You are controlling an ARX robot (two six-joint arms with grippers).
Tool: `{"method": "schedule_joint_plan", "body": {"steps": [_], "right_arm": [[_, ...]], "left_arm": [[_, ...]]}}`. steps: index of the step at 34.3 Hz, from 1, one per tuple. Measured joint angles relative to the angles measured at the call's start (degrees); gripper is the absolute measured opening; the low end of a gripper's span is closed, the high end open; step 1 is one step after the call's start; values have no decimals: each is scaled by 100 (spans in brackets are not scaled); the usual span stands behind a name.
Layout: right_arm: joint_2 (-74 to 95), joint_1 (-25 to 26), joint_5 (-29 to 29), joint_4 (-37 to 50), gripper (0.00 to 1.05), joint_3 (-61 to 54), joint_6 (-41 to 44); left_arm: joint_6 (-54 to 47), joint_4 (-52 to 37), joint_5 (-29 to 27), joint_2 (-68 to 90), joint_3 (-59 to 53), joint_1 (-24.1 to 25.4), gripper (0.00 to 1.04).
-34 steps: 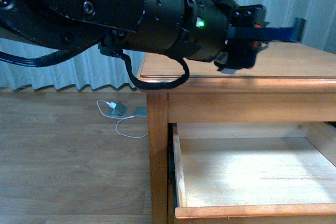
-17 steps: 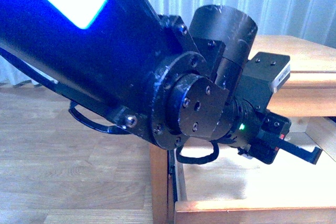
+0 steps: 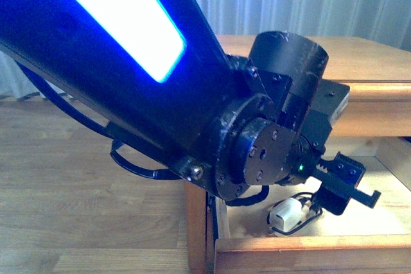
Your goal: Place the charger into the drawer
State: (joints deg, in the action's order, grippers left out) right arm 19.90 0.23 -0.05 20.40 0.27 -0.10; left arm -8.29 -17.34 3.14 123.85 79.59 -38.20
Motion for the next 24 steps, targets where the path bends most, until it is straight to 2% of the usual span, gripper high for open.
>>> {"method": "schedule_joint_plan", "body": {"steps": [3,7,12,24], "right_arm": [[2,0,0,0,96,0,0],[0,0,0,0,96,0,0],[0,0,0,0,96,0,0],[0,-2,2,-2,96,0,0]], "left_arm": [[63,-203,-234,-378,-219,103,85],[162,-330,-376,-935,-529,251,100],[225,-531,-592,-1753,-1172,391,98],[455,-649,-1119,-4693,-3014,1353,98]]}}
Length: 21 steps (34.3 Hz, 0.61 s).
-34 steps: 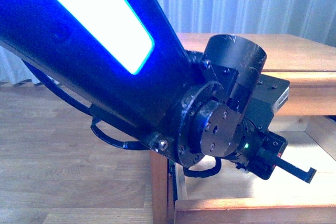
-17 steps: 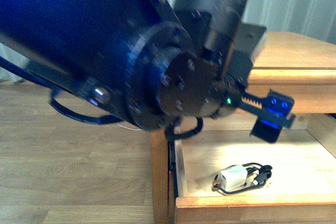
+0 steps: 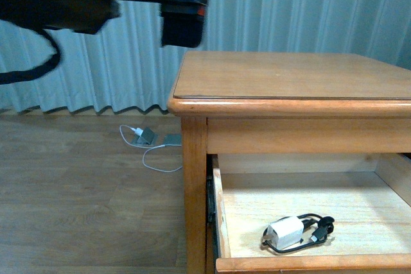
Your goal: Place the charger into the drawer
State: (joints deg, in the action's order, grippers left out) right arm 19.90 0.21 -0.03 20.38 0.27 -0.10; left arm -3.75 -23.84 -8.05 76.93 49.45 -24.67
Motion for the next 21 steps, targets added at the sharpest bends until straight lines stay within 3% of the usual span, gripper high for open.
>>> {"method": "schedule_joint_plan", "body": {"steps": [9,16,21], "right_arm": [[0,0,0,0,96,0,0],[0,0,0,0,96,0,0],[0,0,0,0,96,0,0]], "left_arm": [[463,608,-396,-1971,-1419,514,98],[1182,1886,-579,-4225,-2575,1349,98],[1473,2022,-673,-4765,-2879,1711,98]]}}
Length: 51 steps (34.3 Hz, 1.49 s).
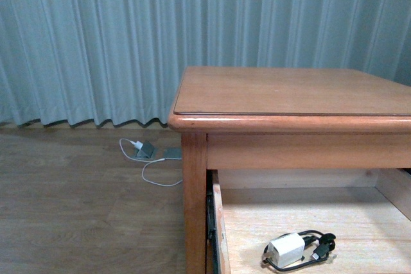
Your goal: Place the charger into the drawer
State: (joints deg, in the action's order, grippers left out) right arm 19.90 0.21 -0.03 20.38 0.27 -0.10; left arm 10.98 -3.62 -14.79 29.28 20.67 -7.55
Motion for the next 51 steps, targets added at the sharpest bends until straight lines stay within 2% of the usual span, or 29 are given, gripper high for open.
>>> {"method": "schedule_joint_plan", "body": {"steps": [6,7,8,10,18,22,40,44,51], "right_arm": [[0,0,2,0,96,0,0],[0,0,2,0,96,0,0],[0,0,0,0,96,0,0],[0,0,0,0,96,0,0],[0,0,0,0,96,0,0],[0,0,0,0,96,0,0],[0,0,0,0,96,0,0],[0,0,2,0,96,0,0],[0,-2,0,0,96,0,2]], "left_arm": [[94,0,92,-9,-4,9,98],[-17,-125,299,-46,-61,122,96],[-225,-402,879,-114,-203,369,89],[-623,-662,1349,-291,-472,664,77],[-1001,-769,1464,-835,-1167,734,27],[-1034,-769,1467,-1032,-1342,739,5],[-1056,-485,1467,-1838,-1814,739,4],[-1060,356,1480,-2769,-1928,739,4],[-1071,358,1478,-2900,-1928,739,4]]}}
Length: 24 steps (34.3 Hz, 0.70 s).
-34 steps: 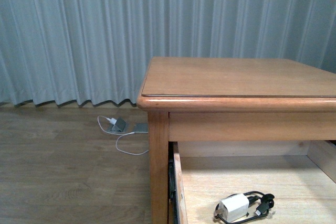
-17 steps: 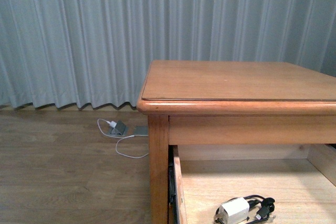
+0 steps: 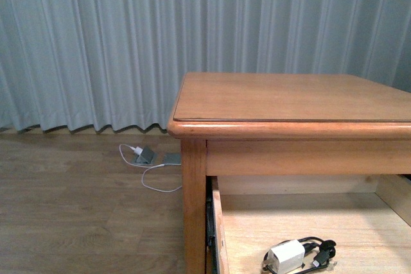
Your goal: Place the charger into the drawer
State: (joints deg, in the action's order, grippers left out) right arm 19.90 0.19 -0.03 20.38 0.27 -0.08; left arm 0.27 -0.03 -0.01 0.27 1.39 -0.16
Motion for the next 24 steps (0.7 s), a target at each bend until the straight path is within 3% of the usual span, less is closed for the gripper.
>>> {"method": "schedule_joint_plan", "body": {"steps": [8,9,12,15,20,24], "right_arm": [[0,0,-2,0,96,0,0],[7,11,-68,-26,96,4,2],[212,243,-1174,-1021,96,219,155],[754,306,-1808,-1729,96,380,240],[2009,407,-1991,-1915,96,660,527],[3053,407,-1950,-1541,96,892,636]], "left_arm": [[0,0,0,-2,0,0,4],[0,0,0,-2,0,0,7],[2,0,0,-2,0,0,22],[0,0,0,-2,0,0,36],[0,0,0,-2,0,0,59],[0,0,0,-2,0,0,77]]}}
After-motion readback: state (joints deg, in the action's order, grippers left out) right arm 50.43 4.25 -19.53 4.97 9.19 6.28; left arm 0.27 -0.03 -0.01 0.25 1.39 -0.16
